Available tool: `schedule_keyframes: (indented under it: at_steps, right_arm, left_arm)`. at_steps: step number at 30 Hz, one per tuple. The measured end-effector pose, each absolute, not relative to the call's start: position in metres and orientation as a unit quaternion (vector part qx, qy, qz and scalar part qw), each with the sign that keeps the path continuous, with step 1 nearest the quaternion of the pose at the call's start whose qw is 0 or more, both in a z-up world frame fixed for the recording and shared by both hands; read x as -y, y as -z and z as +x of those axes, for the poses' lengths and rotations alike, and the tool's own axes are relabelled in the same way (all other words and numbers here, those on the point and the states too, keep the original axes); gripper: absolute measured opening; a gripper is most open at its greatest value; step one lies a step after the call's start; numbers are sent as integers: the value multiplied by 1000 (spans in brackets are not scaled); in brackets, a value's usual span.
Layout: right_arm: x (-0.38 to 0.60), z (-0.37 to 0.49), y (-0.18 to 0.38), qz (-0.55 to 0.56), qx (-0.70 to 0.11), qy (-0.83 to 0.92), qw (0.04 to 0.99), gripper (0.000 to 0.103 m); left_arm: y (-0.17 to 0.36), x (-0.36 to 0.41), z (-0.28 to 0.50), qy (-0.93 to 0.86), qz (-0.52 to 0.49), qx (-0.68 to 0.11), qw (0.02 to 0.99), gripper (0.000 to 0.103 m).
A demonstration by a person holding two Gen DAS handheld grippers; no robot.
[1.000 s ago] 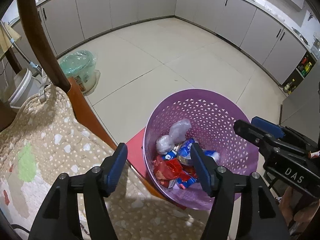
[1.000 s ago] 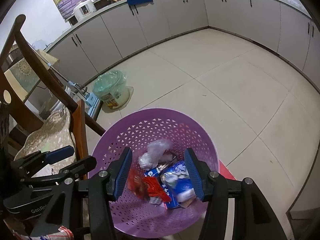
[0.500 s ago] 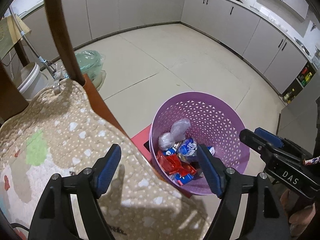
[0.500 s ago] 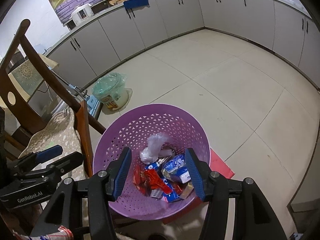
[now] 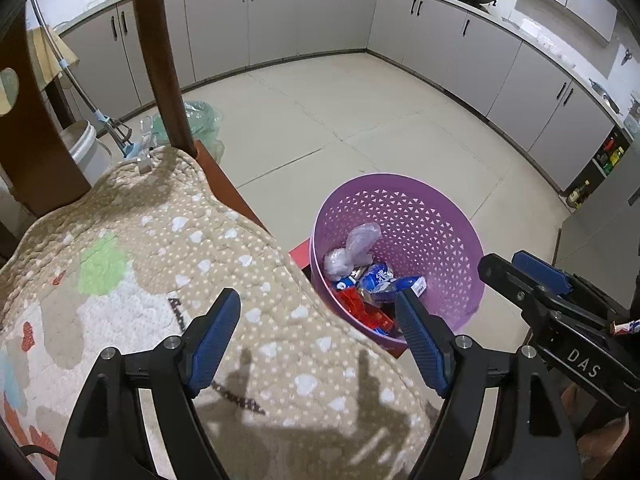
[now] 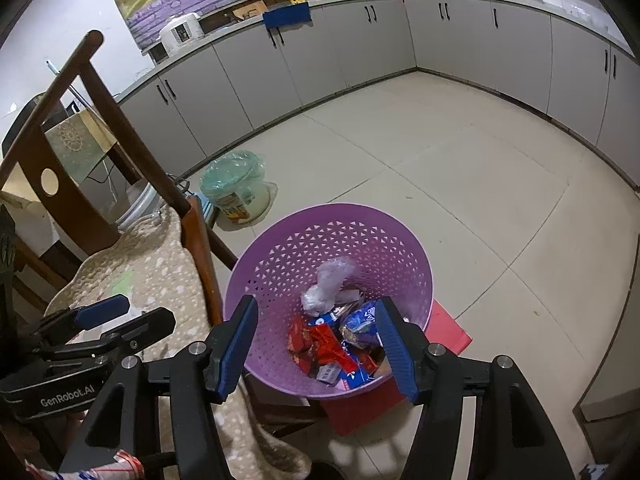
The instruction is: Collect trash
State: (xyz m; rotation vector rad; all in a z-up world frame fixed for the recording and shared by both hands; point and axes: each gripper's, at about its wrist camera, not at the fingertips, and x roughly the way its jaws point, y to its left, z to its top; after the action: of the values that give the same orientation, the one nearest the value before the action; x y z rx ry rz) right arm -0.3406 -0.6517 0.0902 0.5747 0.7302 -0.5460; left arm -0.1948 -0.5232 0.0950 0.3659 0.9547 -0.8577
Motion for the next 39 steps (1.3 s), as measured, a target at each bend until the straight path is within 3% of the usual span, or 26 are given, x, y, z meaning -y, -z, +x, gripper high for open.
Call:
schedule_keyframes:
  at_steps: [14,22,29,39]
  right_arm:
    - [608,-355,-113,246,-332,260,873,67]
    - [591,-371,-125,243,-323,265,875,70]
    - [576,-386,-132,244,-322,269,874,71]
    - [550,-397,-138,243,-322,263,876,72]
  left_arm:
    - [-129,477,-237,391,168,-388,817,79]
    - [-151,454,-260,388,162,-339,841,85]
    - [-169,427,-280,363,143,-272,880,100]
    - [-195,392,-311,351,120,-219,903,101]
